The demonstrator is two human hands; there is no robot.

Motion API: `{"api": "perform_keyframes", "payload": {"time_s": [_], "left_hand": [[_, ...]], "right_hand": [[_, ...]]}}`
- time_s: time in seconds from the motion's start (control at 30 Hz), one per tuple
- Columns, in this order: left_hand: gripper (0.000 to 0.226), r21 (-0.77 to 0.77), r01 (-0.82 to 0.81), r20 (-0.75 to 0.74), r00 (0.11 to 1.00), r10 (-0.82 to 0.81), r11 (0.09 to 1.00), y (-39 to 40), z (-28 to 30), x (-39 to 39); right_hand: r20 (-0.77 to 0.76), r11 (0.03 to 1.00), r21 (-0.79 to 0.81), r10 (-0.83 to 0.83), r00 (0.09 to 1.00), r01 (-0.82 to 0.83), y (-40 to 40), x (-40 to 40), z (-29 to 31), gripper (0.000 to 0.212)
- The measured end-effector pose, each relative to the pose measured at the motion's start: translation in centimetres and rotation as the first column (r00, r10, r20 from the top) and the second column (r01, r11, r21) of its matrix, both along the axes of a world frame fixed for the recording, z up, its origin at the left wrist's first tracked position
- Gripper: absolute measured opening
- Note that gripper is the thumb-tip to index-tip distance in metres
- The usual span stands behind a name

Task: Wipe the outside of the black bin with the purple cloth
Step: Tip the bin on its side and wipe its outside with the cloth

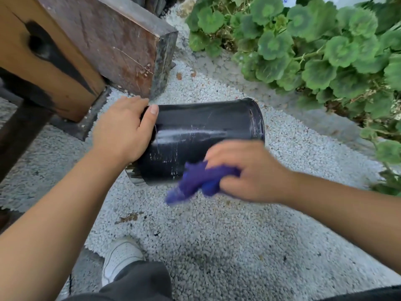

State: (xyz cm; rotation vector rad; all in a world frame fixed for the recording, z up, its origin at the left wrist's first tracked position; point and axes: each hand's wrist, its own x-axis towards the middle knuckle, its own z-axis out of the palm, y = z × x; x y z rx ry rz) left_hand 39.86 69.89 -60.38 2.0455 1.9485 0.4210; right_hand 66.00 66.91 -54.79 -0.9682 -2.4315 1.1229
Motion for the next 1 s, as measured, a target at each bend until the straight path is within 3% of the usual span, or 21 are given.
{"api": "perform_keyframes", "payload": {"time_s": [0.07, 0.17, 0.27, 0.3, 0.43, 0.57, 0.63, 0.8, 0.9, 1.0], "left_hand": [[0.058, 0.072, 0.009, -0.037, 0.999, -0.007, 0.997, -0.2, -0.2, -0.1], [0.049, 0.14, -0.019, -0.054, 0.998, 0.027, 0.99, -0.3, -0.1, 0.1], [0.04, 0.171, -0.04, -0.033, 0.998, 0.046, 0.984, -0.2, 0.0, 0.4], [0.039, 0.172, -0.051, -0.032, 0.998, 0.057, 0.984, -0.1, 0.0, 0.5], [0.049, 0.127, -0.115, -0.013, 0.993, 0.118, 0.985, 0.3, -0.3, 0.5], [0.062, 0.105, -0.14, 0.083, 0.988, 0.132, 0.985, 1.2, -0.3, 0.2], [0.061, 0.098, -0.167, 0.148, 0.977, 0.152, 0.981, 1.5, 0.0, 0.1], [0.068, 0.014, -0.126, 0.176, 0.977, 0.122, 0.992, 2.4, 0.2, -0.2], [0.069, 0.003, -0.087, 0.171, 0.982, 0.085, 0.996, 2.7, 0.1, -0.5], [0.07, -0.037, -0.088, 0.186, 0.978, 0.094, 0.995, 3.0, -0.2, -0.8]], "right_hand": [[-0.084, 0.97, 0.12, -0.204, 0.975, 0.213, 2.8, 0.6, 2.1, 0.019], [0.001, 0.876, 0.306, -0.392, 0.92, 0.373, 7.0, 1.7, 2.5, 0.024], [0.341, 0.918, 0.33, -0.335, 0.878, 0.222, 8.4, 1.6, -0.5, 0.021], [0.383, 0.912, 0.359, -0.337, 0.86, 0.197, 8.2, 1.5, -1.5, 0.022], [0.353, 0.847, 0.532, -0.236, 0.906, 0.013, 5.4, -0.4, -2.1, 0.019], [0.35, 0.821, 0.548, -0.054, 0.935, -0.158, 2.2, -3.6, -4.5, 0.038], [0.363, 0.763, 0.585, 0.056, 0.93, -0.274, 1.4, -4.6, -5.8, 0.042], [0.169, 0.615, 0.757, 0.145, 0.975, -0.222, 0.2, -6.0, -8.8, 0.018], [0.3, 0.536, 0.727, 0.314, 0.901, -0.429, -0.6, -5.7, -10.7, 0.016], [0.605, 0.549, 0.485, 0.351, 0.715, -0.68, -2.0, -5.0, -11.5, 0.015]]}}
